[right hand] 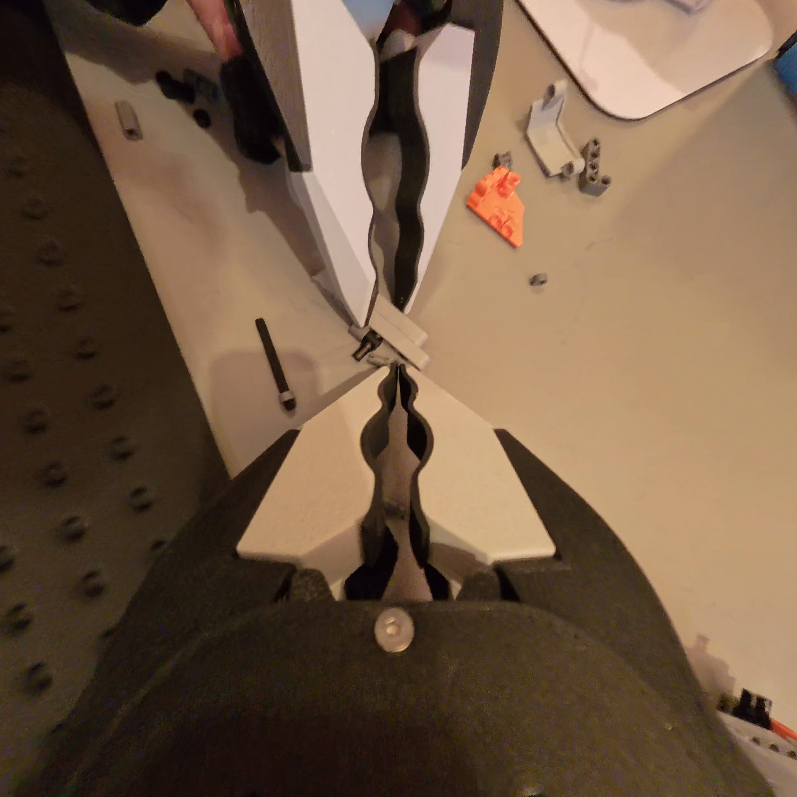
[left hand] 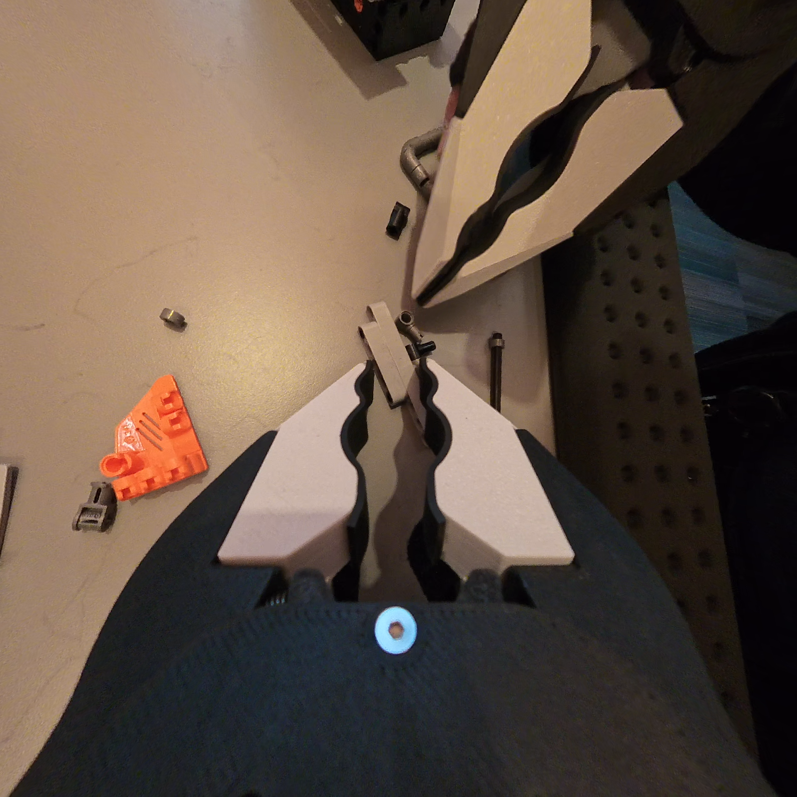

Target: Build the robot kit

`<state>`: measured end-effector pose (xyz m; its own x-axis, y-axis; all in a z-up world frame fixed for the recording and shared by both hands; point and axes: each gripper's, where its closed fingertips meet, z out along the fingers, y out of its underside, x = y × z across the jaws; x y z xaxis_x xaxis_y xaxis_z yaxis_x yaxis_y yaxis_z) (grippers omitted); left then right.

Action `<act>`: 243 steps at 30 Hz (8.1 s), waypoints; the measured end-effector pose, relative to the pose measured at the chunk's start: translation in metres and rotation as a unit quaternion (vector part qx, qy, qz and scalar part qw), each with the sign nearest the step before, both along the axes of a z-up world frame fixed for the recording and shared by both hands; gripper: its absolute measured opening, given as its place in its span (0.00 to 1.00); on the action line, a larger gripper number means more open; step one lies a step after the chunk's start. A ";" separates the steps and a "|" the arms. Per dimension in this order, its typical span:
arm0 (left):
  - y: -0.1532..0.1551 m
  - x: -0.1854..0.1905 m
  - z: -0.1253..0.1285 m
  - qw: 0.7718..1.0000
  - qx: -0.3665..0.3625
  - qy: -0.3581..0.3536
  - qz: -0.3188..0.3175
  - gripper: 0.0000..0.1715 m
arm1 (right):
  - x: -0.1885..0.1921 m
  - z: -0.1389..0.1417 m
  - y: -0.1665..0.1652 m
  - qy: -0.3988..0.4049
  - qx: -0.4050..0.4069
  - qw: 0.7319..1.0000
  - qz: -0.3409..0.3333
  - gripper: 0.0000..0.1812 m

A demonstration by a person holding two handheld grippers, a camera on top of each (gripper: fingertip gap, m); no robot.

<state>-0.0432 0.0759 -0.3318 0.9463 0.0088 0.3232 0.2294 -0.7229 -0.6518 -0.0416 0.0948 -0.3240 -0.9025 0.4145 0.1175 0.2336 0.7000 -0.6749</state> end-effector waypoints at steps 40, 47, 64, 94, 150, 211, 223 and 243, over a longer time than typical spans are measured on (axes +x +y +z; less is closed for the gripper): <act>-0.002 0.002 0.000 1.000 -0.001 -0.016 -0.004 0.10 | 0.018 -0.011 0.002 -0.097 0.004 0.993 -0.063 0.09; -0.001 0.003 0.000 1.000 -0.001 -0.013 -0.007 0.10 | 0.004 -0.012 -0.003 -0.073 -0.005 0.996 -0.059 0.08; 0.003 0.002 -0.001 1.000 0.002 -0.020 -0.017 0.08 | 0.012 -0.012 -0.005 -0.074 -0.026 0.997 -0.019 0.03; 0.009 -0.002 -0.001 0.998 0.012 -0.051 -0.029 0.03 | 0.014 -0.013 -0.011 -0.066 -0.026 0.996 0.056 0.02; 0.009 -0.010 0.000 0.999 0.029 -0.025 0.010 0.00 | 0.011 -0.013 -0.011 -0.088 -0.016 0.994 0.070 0.02; -0.035 0.043 0.021 0.998 -0.027 -0.027 0.040 0.08 | 0.039 0.022 -0.006 -0.061 -0.044 0.993 0.092 0.02; -0.059 0.122 0.019 0.984 -0.098 0.006 0.150 0.09 | 0.119 0.018 -0.027 -0.161 -0.048 0.982 0.091 0.02; -0.049 0.127 0.027 0.986 -0.041 0.003 0.162 0.14 | 0.109 0.012 -0.028 -0.069 0.009 0.988 0.138 0.02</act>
